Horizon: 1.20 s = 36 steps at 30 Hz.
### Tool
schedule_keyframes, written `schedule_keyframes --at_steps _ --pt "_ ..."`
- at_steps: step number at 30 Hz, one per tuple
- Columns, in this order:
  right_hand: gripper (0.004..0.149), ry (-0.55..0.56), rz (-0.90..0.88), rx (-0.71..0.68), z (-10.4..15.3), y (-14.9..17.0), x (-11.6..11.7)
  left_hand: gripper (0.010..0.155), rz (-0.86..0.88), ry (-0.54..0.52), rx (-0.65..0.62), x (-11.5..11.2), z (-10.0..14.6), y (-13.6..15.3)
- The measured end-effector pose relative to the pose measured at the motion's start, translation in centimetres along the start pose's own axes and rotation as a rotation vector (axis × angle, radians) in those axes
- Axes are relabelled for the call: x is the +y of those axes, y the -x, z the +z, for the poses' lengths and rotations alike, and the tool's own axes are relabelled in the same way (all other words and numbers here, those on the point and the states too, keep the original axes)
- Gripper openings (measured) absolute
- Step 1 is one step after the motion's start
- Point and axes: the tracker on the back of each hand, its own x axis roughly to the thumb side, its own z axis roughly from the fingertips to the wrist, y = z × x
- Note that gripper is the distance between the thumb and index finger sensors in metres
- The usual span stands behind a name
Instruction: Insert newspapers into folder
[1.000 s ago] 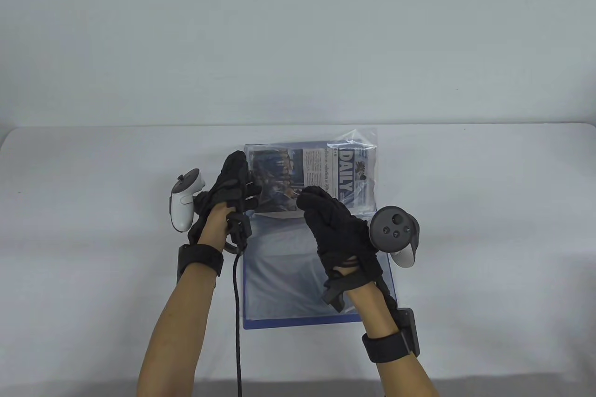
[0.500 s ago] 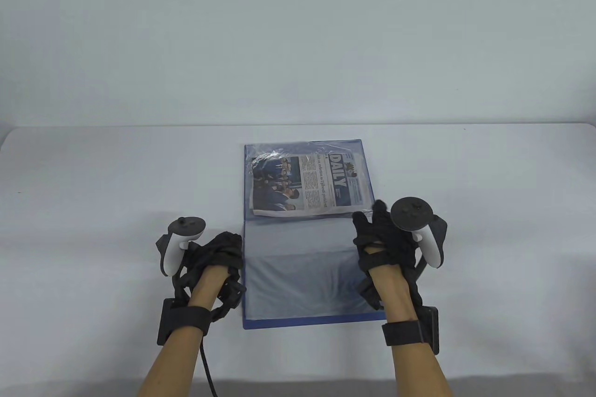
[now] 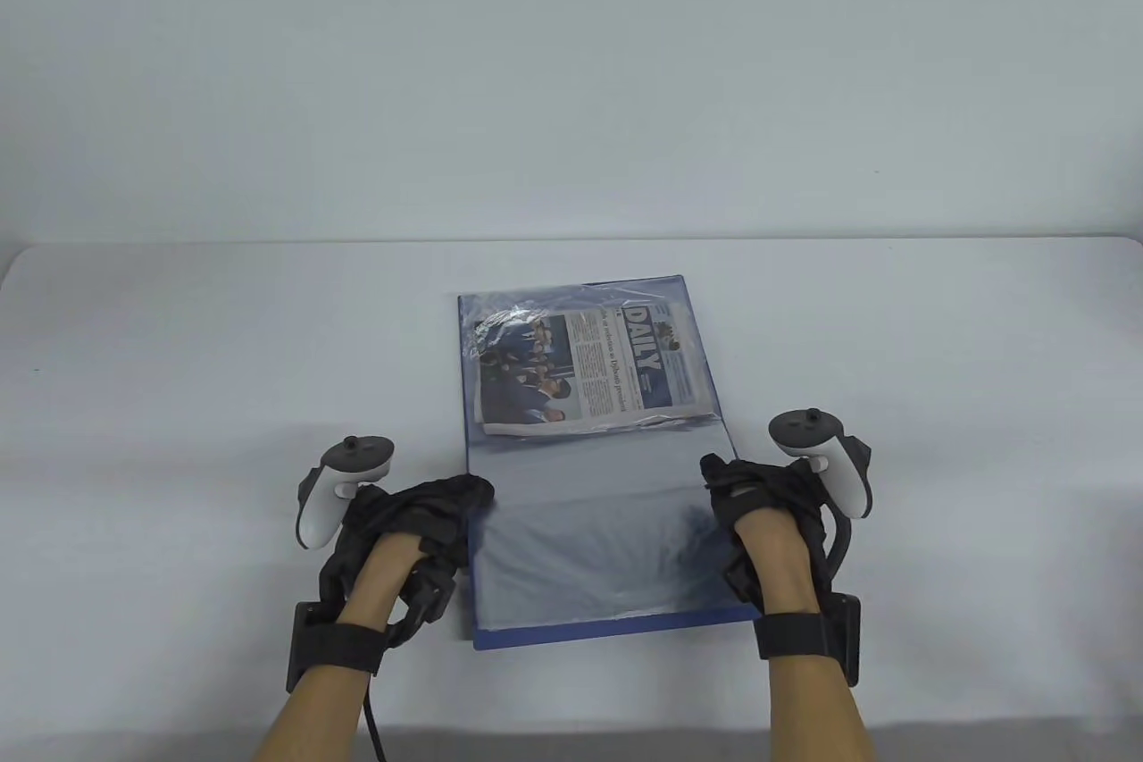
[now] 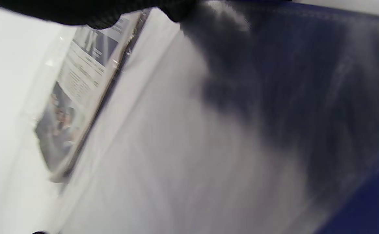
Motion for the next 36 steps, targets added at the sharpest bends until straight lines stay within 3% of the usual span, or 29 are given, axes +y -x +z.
schedule_keyframes --at_steps 4,10,14,16,19,22,23,25,26,28,31,33,36 --pt "0.069 -0.082 -0.087 -0.105 0.7 0.1 -1.1 0.063 0.169 -0.023 0.030 2.0 0.8 1.2" --pt "0.072 -0.198 -0.321 -0.250 2.0 0.8 -2.4 0.062 0.542 0.131 0.016 3.2 0.2 3.3" --pt "0.068 -0.136 -0.359 -0.275 1.7 0.7 -2.3 0.063 0.736 0.132 -0.100 2.2 -1.0 4.2" --pt "0.070 -0.041 -0.360 -0.287 1.5 0.5 -2.1 0.066 0.778 0.051 -0.214 1.8 -1.3 3.7" --pt "0.074 0.070 -0.316 -0.281 1.1 0.1 -1.5 0.075 0.494 -0.080 -0.259 1.8 -1.1 2.2" --pt "0.077 0.075 -0.045 -0.085 0.6 -0.4 0.0 0.072 -0.043 -0.208 -0.196 1.3 -0.6 -0.2" --pt "0.077 0.056 0.040 -0.010 0.4 -0.5 0.5 0.067 -0.154 -0.213 -0.186 0.9 -0.6 -0.8" --pt "0.078 -0.032 0.202 0.141 -0.7 -0.3 2.3 0.063 -0.302 -0.120 -0.191 -0.5 -1.2 -1.8" --pt "0.081 -0.066 0.199 0.116 -1.0 -0.5 2.7 0.063 -0.334 -0.098 -0.189 -1.0 -1.4 -2.0" --pt "0.083 -0.023 0.215 0.090 -1.2 -1.1 3.2 0.063 -0.431 -0.070 -0.164 -2.1 -1.8 -2.3" --pt "0.071 -0.035 0.119 -0.022 -0.9 -1.4 2.7 0.073 -0.636 -0.016 -0.050 -3.7 -2.7 -2.1" --pt "0.064 0.003 -0.068 -0.135 0.1 -1.7 2.3 0.083 -0.850 -0.049 0.071 -5.0 -3.0 -2.4" --pt "0.059 0.008 -0.147 -0.260 1.1 -2.8 2.1 0.088 -1.003 -0.174 0.088 -6.1 -2.7 -3.4"
